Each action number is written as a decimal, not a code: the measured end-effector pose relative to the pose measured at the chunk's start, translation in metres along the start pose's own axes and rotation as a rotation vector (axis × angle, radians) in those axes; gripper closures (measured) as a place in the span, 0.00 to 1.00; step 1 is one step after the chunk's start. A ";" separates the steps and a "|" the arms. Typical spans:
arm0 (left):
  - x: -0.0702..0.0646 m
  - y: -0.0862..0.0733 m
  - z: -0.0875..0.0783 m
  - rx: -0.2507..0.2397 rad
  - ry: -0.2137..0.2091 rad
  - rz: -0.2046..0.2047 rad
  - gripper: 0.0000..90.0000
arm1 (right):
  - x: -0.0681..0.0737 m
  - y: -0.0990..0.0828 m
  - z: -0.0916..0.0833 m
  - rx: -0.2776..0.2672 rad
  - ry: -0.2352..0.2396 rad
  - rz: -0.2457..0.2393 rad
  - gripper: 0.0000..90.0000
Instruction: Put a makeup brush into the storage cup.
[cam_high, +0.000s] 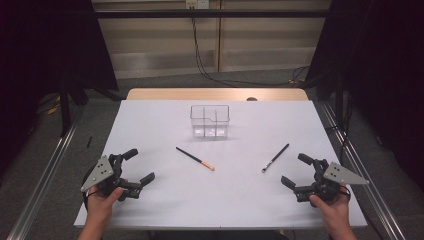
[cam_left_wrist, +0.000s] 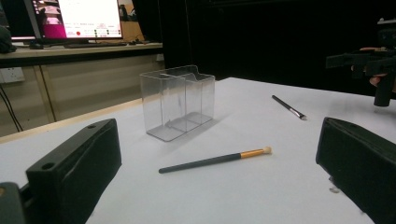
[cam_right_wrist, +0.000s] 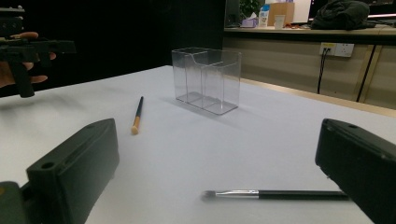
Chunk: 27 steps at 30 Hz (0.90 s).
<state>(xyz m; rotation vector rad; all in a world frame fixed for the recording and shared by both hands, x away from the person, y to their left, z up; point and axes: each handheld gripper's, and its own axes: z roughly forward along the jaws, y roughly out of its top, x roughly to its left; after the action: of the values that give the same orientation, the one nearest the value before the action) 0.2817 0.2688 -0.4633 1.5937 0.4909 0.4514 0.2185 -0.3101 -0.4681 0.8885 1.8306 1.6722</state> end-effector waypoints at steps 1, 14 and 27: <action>0.001 0.000 0.000 0.005 0.001 0.009 0.00 | 0.000 0.000 0.000 0.001 0.001 -0.001 0.00; 0.002 -0.001 0.001 -0.002 -0.002 -0.001 0.00 | 0.004 0.001 0.002 0.011 0.021 -0.035 0.00; -0.002 0.013 0.022 -0.007 -0.039 -0.002 0.00 | 0.004 0.000 -0.001 0.017 0.015 -0.039 0.00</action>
<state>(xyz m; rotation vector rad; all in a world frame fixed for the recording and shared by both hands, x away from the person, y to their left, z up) 0.2929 0.2482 -0.4518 1.5923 0.4607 0.4187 0.2153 -0.3078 -0.4677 0.8433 1.8626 1.6467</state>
